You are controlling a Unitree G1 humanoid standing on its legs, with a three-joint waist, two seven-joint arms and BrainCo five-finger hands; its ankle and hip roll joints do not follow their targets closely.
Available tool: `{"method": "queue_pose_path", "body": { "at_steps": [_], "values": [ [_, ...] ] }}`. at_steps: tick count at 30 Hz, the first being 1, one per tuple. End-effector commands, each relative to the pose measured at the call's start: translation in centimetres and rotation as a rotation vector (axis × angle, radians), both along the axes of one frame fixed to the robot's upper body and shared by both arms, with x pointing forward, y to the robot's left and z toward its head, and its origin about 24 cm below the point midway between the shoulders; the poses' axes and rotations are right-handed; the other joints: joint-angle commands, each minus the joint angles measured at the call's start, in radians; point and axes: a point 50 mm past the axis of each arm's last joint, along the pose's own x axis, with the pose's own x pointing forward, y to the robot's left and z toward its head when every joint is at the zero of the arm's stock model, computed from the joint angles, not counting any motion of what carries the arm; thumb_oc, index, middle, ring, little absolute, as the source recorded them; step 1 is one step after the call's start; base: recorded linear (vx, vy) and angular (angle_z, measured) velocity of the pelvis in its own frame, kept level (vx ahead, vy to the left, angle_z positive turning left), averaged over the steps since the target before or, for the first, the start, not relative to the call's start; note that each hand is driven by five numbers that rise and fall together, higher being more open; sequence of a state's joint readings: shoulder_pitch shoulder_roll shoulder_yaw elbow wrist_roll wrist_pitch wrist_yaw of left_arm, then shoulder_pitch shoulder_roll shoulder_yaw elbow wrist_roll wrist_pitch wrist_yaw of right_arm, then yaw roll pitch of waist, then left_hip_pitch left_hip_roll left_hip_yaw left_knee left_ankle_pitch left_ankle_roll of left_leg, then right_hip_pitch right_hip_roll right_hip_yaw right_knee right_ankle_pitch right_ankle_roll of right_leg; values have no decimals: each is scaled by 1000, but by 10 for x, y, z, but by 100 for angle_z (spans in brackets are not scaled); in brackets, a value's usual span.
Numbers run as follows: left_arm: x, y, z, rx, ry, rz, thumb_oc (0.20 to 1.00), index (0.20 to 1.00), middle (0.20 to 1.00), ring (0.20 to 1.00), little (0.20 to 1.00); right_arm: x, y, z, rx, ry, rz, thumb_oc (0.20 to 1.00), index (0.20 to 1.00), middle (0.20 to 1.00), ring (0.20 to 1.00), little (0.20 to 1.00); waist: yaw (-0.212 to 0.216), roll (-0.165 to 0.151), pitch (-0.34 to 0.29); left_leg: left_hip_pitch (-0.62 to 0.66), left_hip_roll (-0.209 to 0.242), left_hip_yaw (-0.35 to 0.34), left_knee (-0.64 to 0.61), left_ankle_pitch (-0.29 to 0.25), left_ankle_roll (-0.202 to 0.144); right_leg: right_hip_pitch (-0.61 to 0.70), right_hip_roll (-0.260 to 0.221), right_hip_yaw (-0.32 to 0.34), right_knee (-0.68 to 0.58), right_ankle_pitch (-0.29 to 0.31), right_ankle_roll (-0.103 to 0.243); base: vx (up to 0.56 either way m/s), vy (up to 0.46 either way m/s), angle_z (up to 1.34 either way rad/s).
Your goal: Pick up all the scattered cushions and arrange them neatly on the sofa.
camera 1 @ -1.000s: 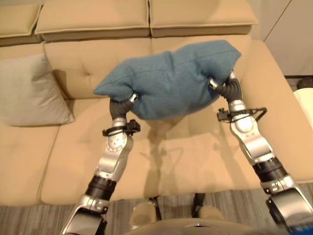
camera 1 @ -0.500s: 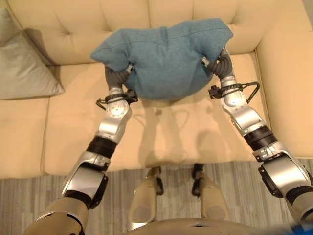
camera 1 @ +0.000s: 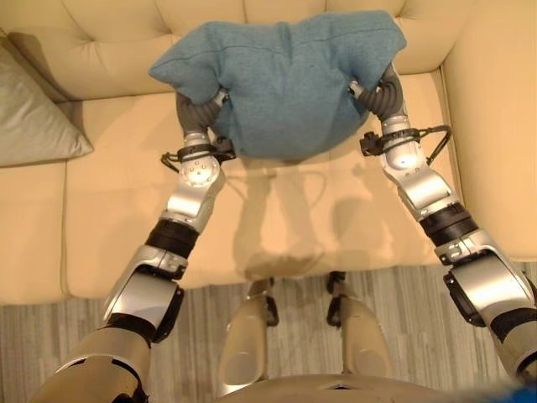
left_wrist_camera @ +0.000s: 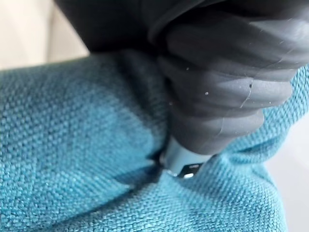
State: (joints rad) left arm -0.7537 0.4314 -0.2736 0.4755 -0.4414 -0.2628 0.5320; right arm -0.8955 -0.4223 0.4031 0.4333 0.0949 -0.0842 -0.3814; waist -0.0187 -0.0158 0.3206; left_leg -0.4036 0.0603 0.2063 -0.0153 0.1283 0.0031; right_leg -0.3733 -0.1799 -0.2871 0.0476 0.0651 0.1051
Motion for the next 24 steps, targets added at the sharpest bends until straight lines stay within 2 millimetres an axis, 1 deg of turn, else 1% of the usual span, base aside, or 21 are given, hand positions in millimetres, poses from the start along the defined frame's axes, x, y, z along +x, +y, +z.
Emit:
{"method": "queue_pose_path", "body": {
  "at_steps": [1,5,10,16,18,22,23,24],
  "values": [
    [-12,-61,81,59,-364,-220,200,200,200,200,200,-35,75,79,-20,-346,312,200,200,200,200,200,7,-36,-65,38,4,-50,45,-50,-91,-32,-36,39,15,79,73,0,0,0],
    [-18,-61,85,45,-402,-229,200,200,200,200,200,-40,75,83,-18,-376,325,200,200,200,200,200,8,-38,-63,41,3,-52,49,-55,-91,-26,-37,38,14,76,73,8,1,0],
    [-26,-62,86,39,-437,-245,200,200,200,200,200,-42,71,79,-16,-372,331,200,200,200,200,200,10,-39,-67,55,0,-53,56,-66,-91,-2,-40,33,10,70,71,24,4,1],
    [-28,-64,90,36,-451,-246,200,200,200,200,200,-42,69,77,-8,-362,332,200,200,200,200,200,10,-37,-63,60,-4,-50,64,-71,-91,3,-41,33,13,68,70,6,9,3],
    [-26,-64,90,36,-443,-239,200,200,200,200,200,-40,68,77,-12,-358,329,200,200,200,200,200,10,-37,-59,56,-3,-49,72,-74,-90,1,-40,34,15,68,69,0,0,0],
    [-16,-62,87,39,-396,-218,200,200,200,200,200,-32,69,76,-20,-327,307,200,200,200,200,200,10,-35,-50,34,-2,-50,78,-70,-90,-22,-38,40,18,73,67,-8,0,0],
    [-11,-62,89,67,-374,-207,200,200,200,200,200,-27,71,76,-23,-309,292,200,200,200,200,200,10,-33,-44,19,0,-50,80,-63,-90,-39,-37,42,20,77,68,0,0,0],
    [-11,-62,89,68,-375,-207,200,200,200,200,200,-27,71,77,-23,-310,292,200,200,200,200,200,10,-33,-44,17,0,-50,80,-63,-90,-41,-37,42,20,78,68,0,0,0]
  ]
}}
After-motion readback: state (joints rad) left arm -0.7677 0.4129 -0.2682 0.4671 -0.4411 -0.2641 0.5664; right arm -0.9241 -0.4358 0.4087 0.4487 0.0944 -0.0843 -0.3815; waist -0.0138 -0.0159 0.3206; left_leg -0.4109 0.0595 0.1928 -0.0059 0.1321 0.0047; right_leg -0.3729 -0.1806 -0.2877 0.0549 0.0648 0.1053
